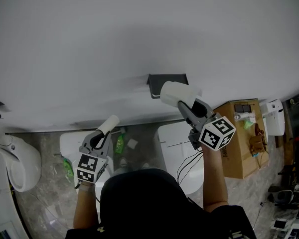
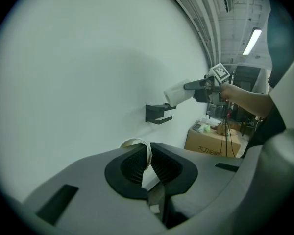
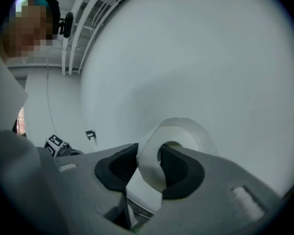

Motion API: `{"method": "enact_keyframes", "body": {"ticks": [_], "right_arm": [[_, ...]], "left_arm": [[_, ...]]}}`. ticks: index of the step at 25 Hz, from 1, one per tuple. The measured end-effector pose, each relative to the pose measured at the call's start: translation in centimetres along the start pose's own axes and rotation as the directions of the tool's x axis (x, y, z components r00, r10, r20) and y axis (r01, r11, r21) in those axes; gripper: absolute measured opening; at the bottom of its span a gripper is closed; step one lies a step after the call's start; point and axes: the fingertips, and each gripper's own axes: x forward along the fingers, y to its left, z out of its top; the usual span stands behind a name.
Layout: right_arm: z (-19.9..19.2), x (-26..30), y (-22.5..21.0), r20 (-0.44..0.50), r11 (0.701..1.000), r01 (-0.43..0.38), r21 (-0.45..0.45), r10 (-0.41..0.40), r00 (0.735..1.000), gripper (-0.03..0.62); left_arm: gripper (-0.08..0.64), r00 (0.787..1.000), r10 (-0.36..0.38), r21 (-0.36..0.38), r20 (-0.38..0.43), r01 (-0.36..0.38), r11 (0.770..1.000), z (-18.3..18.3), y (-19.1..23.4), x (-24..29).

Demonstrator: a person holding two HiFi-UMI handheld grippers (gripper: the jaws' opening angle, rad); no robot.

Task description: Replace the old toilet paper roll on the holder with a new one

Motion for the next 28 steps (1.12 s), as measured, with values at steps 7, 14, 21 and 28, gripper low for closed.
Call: {"method": "enact_keyframes", "body": {"ticks": [7,14,21,28], "right_arm": [[1.3,3.9,-1.9,-0.186,0.979,-0.027,-0.204,-0.011,0.983,0.137],[1.1,6.8,-2.6,-0.343,0.952,-0.112,-0.286,0.008,0.939,0.138],[1.0,8.6,-2.6,-0.519,0.887,-0.228,-0.402,-0.016,0.854,0.14],[1.6,10.6,-2.0,-0.531,0.861,-0.262,-0.436,-0.011,0.847,0.179]], "left_arm": [[0.032,1.0,0.001,-0.011,0.009,-0.001,1.0,-0.2,0.7,0.5],[0.032,1.0,0.012,-0.036,0.008,-0.011,0.999,-0.4,2.1,1.3],[0.032,1.0,0.009,-0.05,0.01,-0.009,0.999,-0.6,3.1,2.1],[0.032,1.0,0.017,-0.071,0.006,-0.017,0.997,-1.3,4.2,2.4]]}}
